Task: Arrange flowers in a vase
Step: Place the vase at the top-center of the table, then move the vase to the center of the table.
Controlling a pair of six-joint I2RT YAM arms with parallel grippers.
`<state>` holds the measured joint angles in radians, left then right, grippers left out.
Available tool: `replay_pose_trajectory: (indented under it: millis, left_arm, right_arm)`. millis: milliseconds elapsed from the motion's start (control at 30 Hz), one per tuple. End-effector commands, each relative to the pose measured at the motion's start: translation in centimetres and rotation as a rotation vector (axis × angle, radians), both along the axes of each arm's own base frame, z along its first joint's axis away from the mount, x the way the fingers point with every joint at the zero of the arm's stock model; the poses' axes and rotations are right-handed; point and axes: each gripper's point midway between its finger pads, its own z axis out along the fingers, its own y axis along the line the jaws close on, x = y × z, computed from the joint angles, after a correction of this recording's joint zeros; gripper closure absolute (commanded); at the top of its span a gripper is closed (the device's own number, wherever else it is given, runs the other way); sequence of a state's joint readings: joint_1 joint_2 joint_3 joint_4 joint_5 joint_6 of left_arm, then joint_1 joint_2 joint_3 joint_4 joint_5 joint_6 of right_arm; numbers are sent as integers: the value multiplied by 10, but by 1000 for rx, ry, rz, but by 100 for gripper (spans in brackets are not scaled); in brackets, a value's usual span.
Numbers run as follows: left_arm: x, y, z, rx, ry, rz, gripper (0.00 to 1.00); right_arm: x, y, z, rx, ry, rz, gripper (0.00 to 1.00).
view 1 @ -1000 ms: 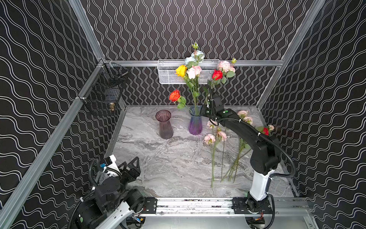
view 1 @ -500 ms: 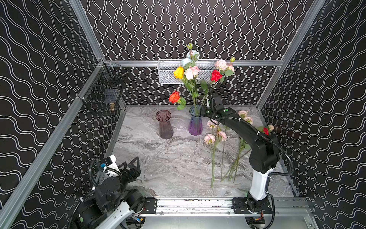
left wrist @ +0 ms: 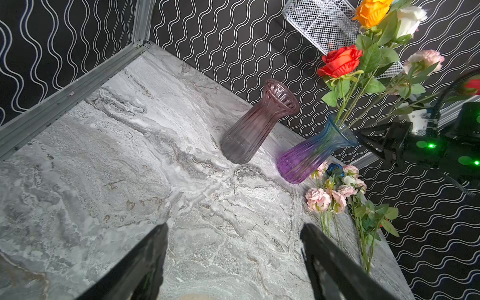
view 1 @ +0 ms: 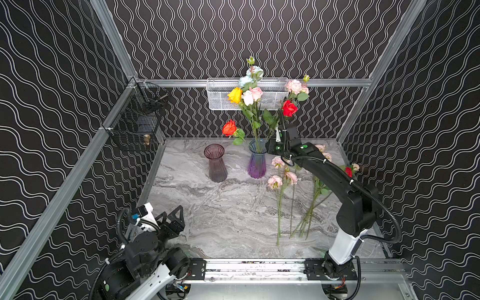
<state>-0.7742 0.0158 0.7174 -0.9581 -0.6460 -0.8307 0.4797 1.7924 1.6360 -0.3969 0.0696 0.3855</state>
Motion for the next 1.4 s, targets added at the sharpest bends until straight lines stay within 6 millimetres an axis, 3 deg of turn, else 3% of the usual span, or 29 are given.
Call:
replay_pose_trajectory:
  millis: [0, 267, 433, 567, 667, 800, 1000, 1033, 1067, 1367]
  left_arm:
    - [1, 0, 5, -4, -22, 2, 16]
    - [3, -2, 4, -3, -19, -1, 16]
    - [2, -1, 4, -2, -13, 2, 16]
    - [1, 1, 4, -9, -18, 9, 16]
    - [2, -1, 4, -7, -18, 2, 16]
    - [1, 0, 5, -9, -19, 3, 16]
    - [-1, 4, 6, -10, -18, 15, 16]
    - [-1, 4, 6, -10, -17, 15, 16]
    - [-1, 3, 6, -10, -18, 13, 16]
    - [0, 1, 6, -9, -19, 4, 16]
  right_arm:
    - [-7, -3, 17, 34, -41, -21, 59]
    - [-69, 4, 60, 20, -215, -47, 58]
    - [-108, 38, 80, -10, -284, -26, 57]
    - [-120, 56, 92, 90, -307, 12, 56]
    - [-129, 87, 95, 79, -316, 63, 48]
    - [-126, 135, 84, 69, -294, 150, 36]
    - [-102, 187, 67, 39, -224, 209, 31]
    - [-100, 190, 72, 34, -227, 206, 31]
    - [-93, 198, 55, 10, -195, 199, 31]
    - [-60, 203, 20, 24, -107, 163, 36]
